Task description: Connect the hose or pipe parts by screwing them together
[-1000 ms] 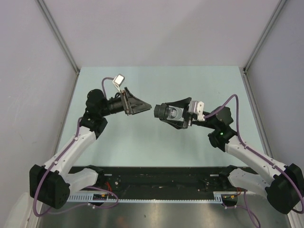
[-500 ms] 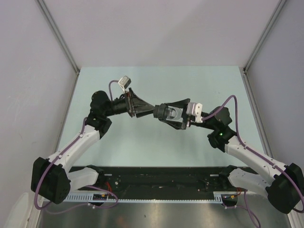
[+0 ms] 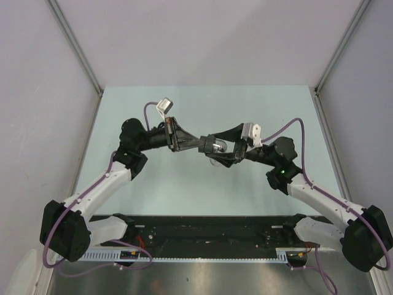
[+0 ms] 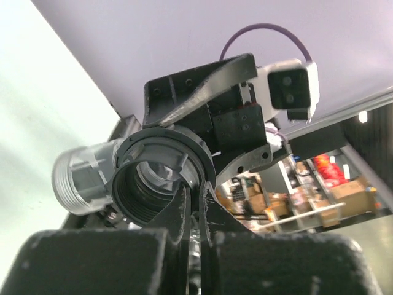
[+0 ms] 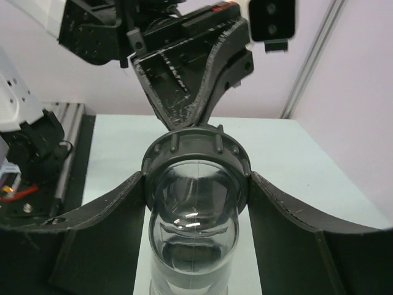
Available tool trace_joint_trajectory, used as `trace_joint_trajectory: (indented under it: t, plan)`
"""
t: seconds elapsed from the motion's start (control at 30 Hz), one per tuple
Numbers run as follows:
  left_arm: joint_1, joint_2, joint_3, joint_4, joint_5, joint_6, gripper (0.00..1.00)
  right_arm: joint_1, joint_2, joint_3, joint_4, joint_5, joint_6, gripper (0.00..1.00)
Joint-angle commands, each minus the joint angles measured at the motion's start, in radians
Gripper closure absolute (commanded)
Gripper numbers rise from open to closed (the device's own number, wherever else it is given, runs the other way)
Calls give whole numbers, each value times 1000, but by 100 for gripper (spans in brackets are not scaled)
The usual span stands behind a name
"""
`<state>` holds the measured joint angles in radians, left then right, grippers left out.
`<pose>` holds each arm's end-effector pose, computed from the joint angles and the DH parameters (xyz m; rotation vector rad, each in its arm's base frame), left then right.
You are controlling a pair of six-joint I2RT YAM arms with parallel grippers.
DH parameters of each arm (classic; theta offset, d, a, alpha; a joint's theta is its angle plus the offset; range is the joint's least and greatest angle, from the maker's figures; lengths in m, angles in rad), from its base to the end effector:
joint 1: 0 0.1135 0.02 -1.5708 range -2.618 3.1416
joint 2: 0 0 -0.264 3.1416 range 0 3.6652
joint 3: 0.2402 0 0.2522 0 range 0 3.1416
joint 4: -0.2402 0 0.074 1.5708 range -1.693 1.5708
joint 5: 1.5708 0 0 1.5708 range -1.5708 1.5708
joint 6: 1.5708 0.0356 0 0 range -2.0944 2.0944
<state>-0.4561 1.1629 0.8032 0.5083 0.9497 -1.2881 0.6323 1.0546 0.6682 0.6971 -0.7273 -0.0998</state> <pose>0.2201 -0.1402 0.3398 0.2294 1.8705 -1.9735 0.1756 0.1580 0.3371 -1.0476 0.9258 0.9023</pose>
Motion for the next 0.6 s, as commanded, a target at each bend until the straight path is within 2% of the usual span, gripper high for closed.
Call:
trace_joint_trajectory:
  t: [0.0,0.13,0.2,0.23,0.3,0.5,0.57]
  plan:
    - [-18,-32,18,10,3,245,99,-31,41,22,257,52,360,100]
    - [-23,-54,-47,15,-38,500,100,-46,68,30,301,60,533,100]
    - [-23,-57,-64,15,-64,570,100,-57,77,37,300,43,586,100]
    - [-24,-60,-77,16,-65,655,100,-63,82,50,297,39,641,100]
    - [-26,-66,-91,15,-93,722,100,-88,94,60,285,25,704,100]
    - [-67,-85,-130,13,-152,1056,99,-105,125,73,334,-32,897,100]
    - [-70,-71,-139,15,-112,1199,99,-105,143,76,375,-52,945,100]
